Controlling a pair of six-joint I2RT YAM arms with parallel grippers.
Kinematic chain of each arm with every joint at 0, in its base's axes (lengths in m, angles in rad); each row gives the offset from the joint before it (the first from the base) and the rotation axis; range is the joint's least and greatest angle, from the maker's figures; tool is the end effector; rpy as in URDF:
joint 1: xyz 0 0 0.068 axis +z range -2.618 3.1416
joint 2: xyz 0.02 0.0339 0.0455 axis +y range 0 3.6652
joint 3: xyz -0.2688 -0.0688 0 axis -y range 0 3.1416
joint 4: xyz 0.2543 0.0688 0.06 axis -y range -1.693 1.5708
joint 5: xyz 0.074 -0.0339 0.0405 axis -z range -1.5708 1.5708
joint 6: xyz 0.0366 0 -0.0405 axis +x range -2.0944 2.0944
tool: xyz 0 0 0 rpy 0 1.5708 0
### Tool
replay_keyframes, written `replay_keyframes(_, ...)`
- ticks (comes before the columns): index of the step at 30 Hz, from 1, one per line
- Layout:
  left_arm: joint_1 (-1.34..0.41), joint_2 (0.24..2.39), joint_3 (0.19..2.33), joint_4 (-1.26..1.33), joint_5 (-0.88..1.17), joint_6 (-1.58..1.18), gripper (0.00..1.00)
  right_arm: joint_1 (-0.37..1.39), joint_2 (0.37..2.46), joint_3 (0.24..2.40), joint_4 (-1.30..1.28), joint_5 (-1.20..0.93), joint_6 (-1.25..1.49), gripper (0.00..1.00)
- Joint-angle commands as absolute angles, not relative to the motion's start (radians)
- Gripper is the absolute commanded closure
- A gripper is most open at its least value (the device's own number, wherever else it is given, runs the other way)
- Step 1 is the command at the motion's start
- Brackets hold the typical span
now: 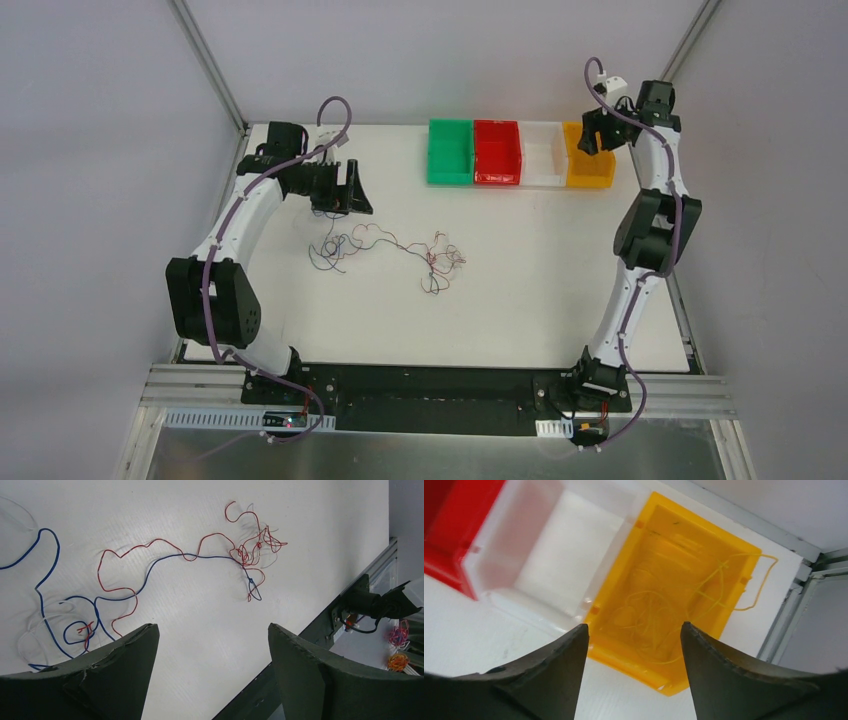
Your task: Untangle the cables
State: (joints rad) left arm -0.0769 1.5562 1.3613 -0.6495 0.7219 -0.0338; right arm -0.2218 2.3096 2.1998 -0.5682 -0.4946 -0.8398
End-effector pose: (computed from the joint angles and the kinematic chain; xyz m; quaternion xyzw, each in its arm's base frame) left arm 0.3417 -0.0506 0.3160 0.1443 0.8716 -0.3480 0.3136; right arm 0.5336 -0.1025 0.2774 -0.3666 0.8010 -0.0215 0.4728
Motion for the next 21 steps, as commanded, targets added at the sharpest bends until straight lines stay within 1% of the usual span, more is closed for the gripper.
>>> replay_keyframes(1,-0.068,1.532,1.362,-0.713,0.757,0.110,0.18,-0.155,2.086,2.154,-0.686,-0.563,-0.741,0.28)
replay_keyframes(4,-0.067,1.524,1.333,-0.733,0.816,0.251,0.19,-0.057,1.960,2.076,-0.858,-0.580,-0.668,0.25)
replay_keyframes(6,-0.067,1.544,1.324,-0.734,0.826,0.330,0.21,0.033,1.888,1.982,-0.914,-0.574,-0.562,0.22)
replay_keyframes(10,-0.070,1.647,1.361,-0.730,0.916,0.363,0.26,0.232,1.782,1.772,-0.894,-0.553,-0.428,0.19)
replay_keyframes(13,-0.086,1.766,1.411,-0.690,0.997,0.214,0.34,0.339,1.767,1.657,-0.821,-0.553,-0.329,0.21)
replay_keyframes(15,-0.104,1.811,1.424,-0.637,1.031,0.113,0.36,0.383,1.788,1.628,-0.791,-0.576,-0.258,0.25)
replay_keyframes(19,-0.173,1.834,1.372,-0.447,1.039,-0.015,0.37,0.420,1.842,1.567,-0.699,-0.593,-0.173,0.30)
replay_keyframes(21,-0.214,1.851,1.342,-0.355,1.059,-0.115,0.35,0.418,1.891,1.566,-0.680,-0.588,-0.152,0.35)
